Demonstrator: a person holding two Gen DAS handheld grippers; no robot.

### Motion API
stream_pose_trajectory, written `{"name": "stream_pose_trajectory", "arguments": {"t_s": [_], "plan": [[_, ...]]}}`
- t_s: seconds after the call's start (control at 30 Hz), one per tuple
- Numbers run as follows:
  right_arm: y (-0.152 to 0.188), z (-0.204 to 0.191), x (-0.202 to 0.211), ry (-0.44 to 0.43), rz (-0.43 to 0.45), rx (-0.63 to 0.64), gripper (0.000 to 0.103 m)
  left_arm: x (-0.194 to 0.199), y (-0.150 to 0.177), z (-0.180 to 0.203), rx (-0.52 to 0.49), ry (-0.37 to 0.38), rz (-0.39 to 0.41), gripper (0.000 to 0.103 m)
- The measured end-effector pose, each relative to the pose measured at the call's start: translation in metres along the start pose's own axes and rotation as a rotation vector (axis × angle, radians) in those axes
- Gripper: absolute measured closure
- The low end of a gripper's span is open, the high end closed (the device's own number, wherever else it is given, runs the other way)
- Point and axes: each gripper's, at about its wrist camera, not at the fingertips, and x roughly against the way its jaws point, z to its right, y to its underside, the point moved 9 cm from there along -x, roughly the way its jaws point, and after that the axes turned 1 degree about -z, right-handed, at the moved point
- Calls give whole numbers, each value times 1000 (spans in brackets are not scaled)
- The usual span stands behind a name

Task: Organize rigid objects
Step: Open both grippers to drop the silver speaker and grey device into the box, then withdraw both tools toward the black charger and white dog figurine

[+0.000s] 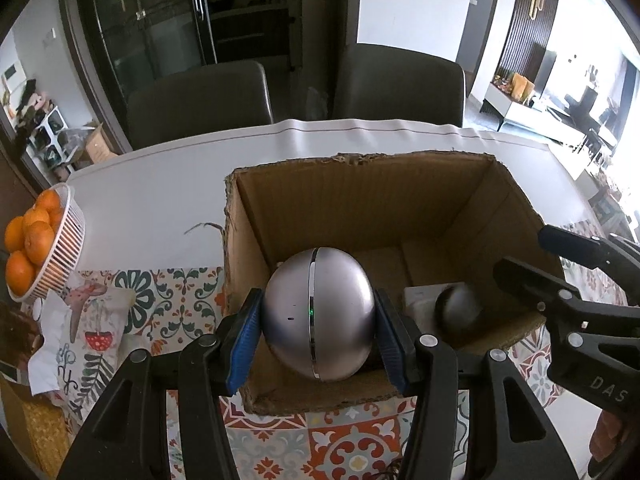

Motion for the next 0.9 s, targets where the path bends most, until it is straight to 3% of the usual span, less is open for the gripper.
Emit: {"name": "stream_pose_trajectory", "arguments": {"t_s": [0.13,0.53,0.9], "plan": [[2,5,3,22,3,-12,41,7,-1,-1,-10,-21,24,43],[17,14,40,22,62,-87,41,62,10,4,-5,-59,113,40],[41,13,78,31,104,-107,41,91,43,15,25,-60,118,37]]}}
